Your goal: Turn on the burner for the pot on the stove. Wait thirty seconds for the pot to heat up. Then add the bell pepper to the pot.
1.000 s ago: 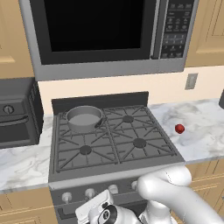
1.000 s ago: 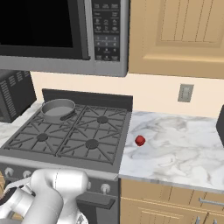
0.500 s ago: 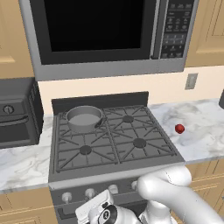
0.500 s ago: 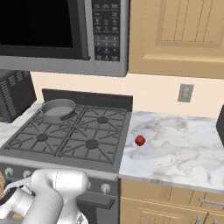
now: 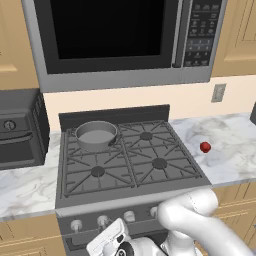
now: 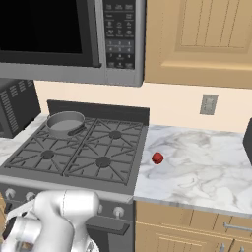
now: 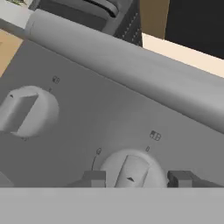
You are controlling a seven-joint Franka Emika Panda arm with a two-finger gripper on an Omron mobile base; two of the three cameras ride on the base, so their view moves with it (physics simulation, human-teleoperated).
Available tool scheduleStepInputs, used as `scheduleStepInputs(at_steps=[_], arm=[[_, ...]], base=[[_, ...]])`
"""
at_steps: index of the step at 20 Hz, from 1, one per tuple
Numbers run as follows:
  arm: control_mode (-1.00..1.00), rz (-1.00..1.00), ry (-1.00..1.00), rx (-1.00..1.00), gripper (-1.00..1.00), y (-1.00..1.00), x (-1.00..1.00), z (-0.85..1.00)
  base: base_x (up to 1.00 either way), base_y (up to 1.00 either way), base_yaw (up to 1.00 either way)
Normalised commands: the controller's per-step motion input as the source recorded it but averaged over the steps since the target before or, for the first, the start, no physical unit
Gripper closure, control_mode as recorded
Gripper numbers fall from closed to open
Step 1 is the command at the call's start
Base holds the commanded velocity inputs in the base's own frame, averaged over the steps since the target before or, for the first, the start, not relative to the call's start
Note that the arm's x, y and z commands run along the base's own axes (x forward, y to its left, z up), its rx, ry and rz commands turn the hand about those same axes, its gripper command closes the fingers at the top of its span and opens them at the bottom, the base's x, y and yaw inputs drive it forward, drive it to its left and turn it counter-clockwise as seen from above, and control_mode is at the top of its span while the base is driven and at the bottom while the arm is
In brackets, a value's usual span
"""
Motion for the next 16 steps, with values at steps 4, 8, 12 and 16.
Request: scheduleStepInputs(at_steps=[4, 8, 12, 16], arm=[[-1.00, 0.47, 0.01, -0.15, 1.00, 0.00, 0.00, -0.32], [-1.00, 0.48, 0.03, -0.16, 1.00, 0.00, 0.00, -0.35], [-1.00, 0.49, 0.06, -0.15, 1.00, 0.00, 0.00, -0.31], [-1.00, 0.47, 0.04, -0.15, 1.00, 0.01, -0.01, -0.26]], base=[[0.00, 0.00, 0.00], [0.00, 0.00, 0.00], [0.00, 0.00, 0.00], [0.00, 0.00, 0.00]])
